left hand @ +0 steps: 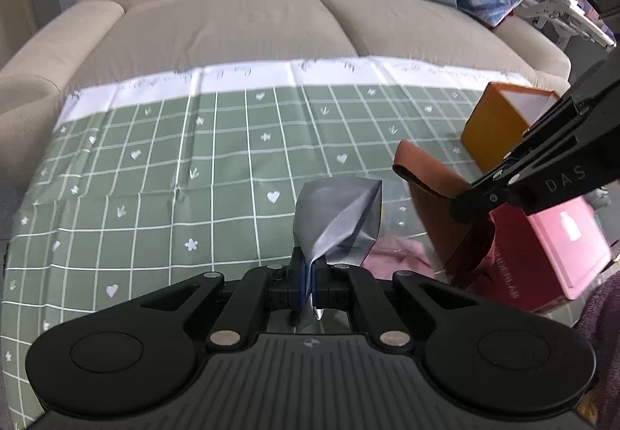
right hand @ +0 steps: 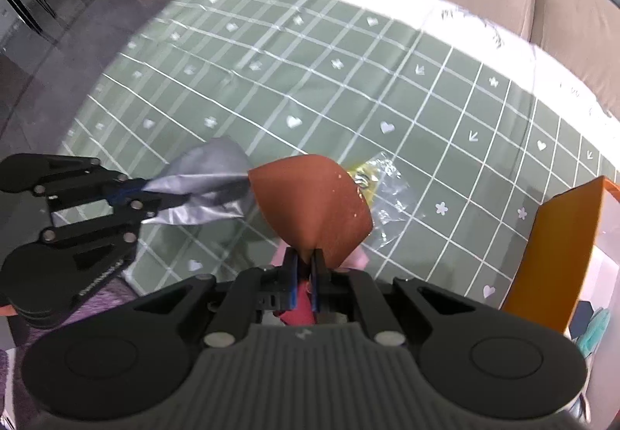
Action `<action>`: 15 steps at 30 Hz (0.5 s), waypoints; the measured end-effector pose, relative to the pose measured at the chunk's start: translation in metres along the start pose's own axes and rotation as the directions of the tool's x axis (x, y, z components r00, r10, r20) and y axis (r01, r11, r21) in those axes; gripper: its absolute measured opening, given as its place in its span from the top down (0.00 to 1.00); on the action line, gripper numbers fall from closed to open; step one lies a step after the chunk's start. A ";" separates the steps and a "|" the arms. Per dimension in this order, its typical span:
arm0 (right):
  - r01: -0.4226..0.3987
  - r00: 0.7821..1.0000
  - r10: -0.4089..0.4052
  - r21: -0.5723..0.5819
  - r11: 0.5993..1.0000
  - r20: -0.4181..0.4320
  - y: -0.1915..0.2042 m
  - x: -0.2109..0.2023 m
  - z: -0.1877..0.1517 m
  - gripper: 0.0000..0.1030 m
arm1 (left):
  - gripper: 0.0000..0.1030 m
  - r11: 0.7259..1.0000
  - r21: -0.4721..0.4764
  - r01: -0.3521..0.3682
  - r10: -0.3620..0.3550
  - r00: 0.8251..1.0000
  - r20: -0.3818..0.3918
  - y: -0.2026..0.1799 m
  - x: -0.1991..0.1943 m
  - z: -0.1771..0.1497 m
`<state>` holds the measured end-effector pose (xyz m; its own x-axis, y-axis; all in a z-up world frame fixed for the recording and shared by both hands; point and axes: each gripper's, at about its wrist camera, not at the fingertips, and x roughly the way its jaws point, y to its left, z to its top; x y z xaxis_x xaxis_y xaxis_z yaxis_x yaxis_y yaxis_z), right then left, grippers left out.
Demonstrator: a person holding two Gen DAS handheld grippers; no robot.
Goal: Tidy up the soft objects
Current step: 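Carry the silver balloon and brown leather piece toward the shoebox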
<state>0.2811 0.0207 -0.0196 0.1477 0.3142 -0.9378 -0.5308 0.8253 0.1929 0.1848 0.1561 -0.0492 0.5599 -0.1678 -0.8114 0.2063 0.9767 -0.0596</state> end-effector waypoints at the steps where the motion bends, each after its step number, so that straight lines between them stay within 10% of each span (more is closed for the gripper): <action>1: -0.006 1.000 0.006 0.000 1.000 0.021 0.003 -0.008 -0.005 0.97 | 0.97 1.000 0.001 -0.002 0.002 1.000 0.010 -0.003 -0.007 0.000; 15: -0.044 0.982 0.032 0.062 0.997 0.185 -0.004 -0.089 -0.093 0.97 | 0.97 0.997 0.073 -0.003 -0.005 0.993 0.117 -0.058 -0.078 -0.007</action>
<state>0.1925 -0.0543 0.0362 0.2826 0.4221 -0.8614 -0.4837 0.8382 0.2520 0.1236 0.1134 0.0135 0.6491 -0.1874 -0.7373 0.2622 0.9649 -0.0144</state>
